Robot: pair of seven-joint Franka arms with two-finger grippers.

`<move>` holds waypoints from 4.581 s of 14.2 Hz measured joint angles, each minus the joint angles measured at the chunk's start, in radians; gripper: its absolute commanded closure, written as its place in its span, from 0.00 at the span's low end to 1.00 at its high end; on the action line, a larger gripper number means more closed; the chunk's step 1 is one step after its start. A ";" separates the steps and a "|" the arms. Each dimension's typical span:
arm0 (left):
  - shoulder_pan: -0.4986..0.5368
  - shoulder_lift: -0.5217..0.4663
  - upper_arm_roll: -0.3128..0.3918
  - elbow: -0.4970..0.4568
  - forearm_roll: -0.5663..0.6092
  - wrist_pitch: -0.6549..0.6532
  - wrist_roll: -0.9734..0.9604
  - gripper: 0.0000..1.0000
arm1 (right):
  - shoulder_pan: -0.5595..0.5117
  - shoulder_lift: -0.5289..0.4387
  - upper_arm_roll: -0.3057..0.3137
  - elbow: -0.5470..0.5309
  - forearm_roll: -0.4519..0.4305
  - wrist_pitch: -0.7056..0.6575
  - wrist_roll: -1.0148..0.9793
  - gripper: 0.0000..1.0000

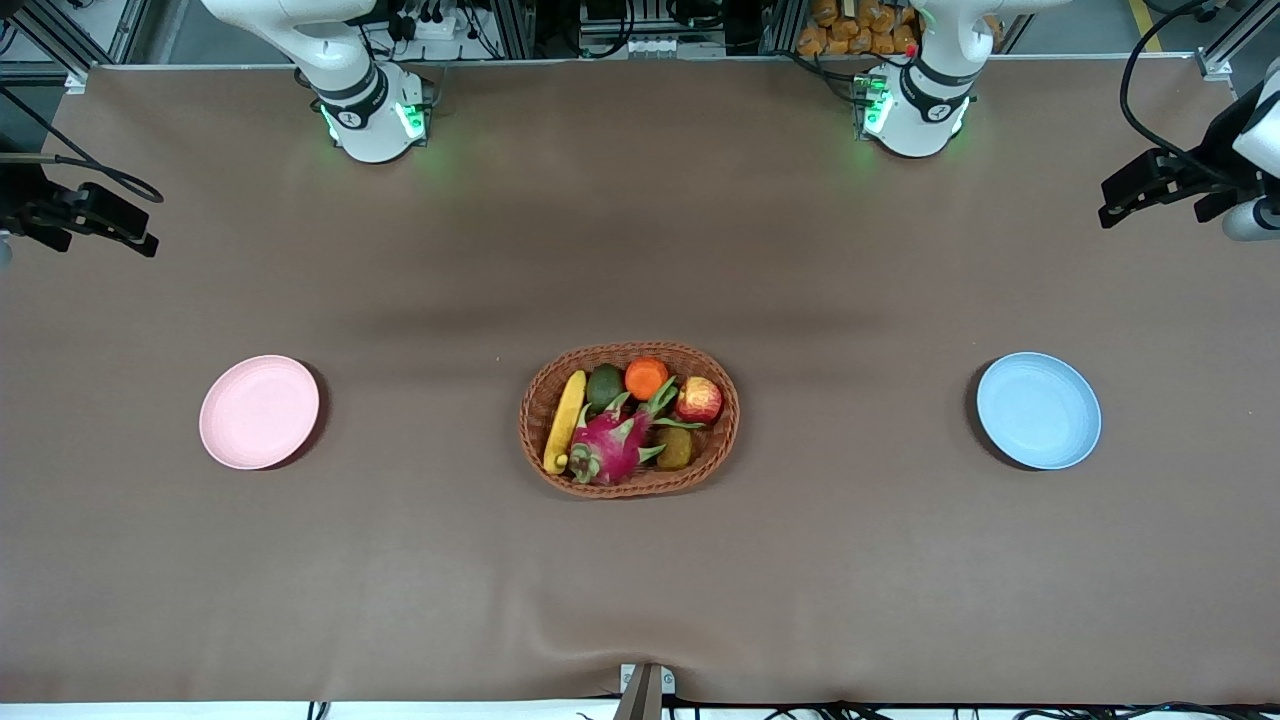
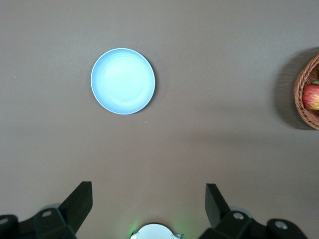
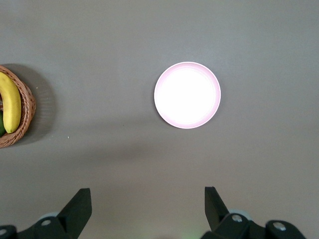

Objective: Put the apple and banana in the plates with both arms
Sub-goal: 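Reach the left gripper toward the red apple in the basket, then lower the left gripper onto the red apple and close it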

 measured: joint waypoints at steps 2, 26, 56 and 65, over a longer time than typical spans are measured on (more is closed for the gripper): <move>0.003 0.000 0.002 0.015 0.000 0.000 0.000 0.00 | 0.000 0.000 0.000 0.004 0.000 0.000 0.000 0.00; -0.341 0.484 -0.134 0.011 -0.049 0.451 -0.074 0.00 | 0.092 0.068 0.000 0.020 -0.014 -0.025 0.000 0.00; -0.468 0.814 -0.125 0.046 -0.052 0.862 -0.134 0.26 | 0.042 0.097 -0.012 0.039 -0.016 -0.052 -0.077 0.00; -0.483 0.837 -0.120 0.070 -0.052 0.880 -0.140 1.00 | 0.042 0.099 -0.011 0.037 -0.016 -0.064 -0.077 0.00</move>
